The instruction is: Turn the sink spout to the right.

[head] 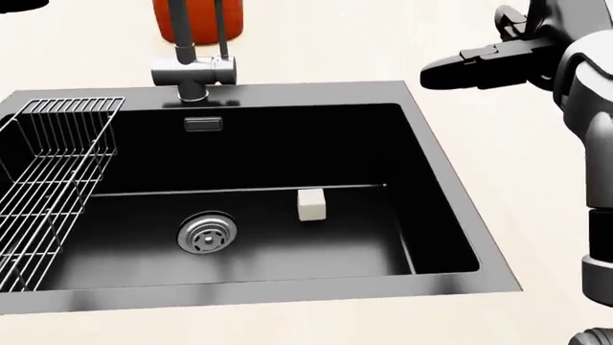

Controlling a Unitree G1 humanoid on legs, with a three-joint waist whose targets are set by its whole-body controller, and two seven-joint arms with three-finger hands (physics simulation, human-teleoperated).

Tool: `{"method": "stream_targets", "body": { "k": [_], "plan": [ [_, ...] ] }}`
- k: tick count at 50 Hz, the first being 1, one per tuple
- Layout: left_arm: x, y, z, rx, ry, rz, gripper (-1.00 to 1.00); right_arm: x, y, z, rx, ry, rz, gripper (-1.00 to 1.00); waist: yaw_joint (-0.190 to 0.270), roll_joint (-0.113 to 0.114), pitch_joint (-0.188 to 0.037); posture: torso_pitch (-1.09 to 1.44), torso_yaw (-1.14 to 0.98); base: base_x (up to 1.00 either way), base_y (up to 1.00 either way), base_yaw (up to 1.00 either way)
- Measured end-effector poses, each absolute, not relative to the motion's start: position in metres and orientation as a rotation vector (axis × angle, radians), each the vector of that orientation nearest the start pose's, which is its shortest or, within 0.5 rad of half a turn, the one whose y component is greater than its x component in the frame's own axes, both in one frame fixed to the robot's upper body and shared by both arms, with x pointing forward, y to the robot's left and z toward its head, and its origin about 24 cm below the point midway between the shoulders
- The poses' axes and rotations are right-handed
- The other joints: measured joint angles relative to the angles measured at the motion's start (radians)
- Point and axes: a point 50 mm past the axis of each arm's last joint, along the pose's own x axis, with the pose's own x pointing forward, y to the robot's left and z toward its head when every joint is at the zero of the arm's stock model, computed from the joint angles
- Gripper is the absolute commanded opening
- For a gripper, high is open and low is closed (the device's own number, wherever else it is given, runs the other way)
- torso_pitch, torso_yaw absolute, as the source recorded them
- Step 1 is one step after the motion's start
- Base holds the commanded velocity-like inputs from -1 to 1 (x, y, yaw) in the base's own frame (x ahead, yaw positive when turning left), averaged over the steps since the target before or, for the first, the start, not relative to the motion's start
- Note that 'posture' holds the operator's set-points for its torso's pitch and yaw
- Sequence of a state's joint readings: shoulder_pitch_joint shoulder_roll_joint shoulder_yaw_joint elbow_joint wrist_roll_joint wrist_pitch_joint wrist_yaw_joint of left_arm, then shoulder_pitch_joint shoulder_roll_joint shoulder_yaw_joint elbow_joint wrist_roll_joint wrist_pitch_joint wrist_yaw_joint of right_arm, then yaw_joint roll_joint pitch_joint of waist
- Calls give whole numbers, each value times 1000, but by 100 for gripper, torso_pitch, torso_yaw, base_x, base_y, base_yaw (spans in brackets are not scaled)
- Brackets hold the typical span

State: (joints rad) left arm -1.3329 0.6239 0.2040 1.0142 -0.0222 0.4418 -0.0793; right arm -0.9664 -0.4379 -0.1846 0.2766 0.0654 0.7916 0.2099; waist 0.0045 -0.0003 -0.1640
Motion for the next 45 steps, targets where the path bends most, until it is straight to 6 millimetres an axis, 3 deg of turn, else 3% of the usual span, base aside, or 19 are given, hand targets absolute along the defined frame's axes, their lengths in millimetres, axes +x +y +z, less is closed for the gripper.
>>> {"method": "stream_targets", "body": {
  "k": [9,14,25,39,45],
  "plan": [
    [400,283,287,118,33,285,100,375,-219,257,-152,55,10,100,4,-1,-58,-36,0,0,0,0],
    [407,275,282,146,39,285,100,374,-218,260,-153,48,12,100,7,-5,-77,-36,0,0,0,0],
    [417,250,285,82,80,296,100,376,-217,257,-153,64,18,100,5,-8,-79,-36,0,0,0,0],
    [419,241,258,30,225,357,100,375,-219,252,-156,61,13,100,-4,-4,-82,-36,0,0,0,0],
    [421,232,257,48,233,347,100,374,-220,258,-155,46,6,100,-6,-9,-81,-36,0,0,0,0]
  ]
}}
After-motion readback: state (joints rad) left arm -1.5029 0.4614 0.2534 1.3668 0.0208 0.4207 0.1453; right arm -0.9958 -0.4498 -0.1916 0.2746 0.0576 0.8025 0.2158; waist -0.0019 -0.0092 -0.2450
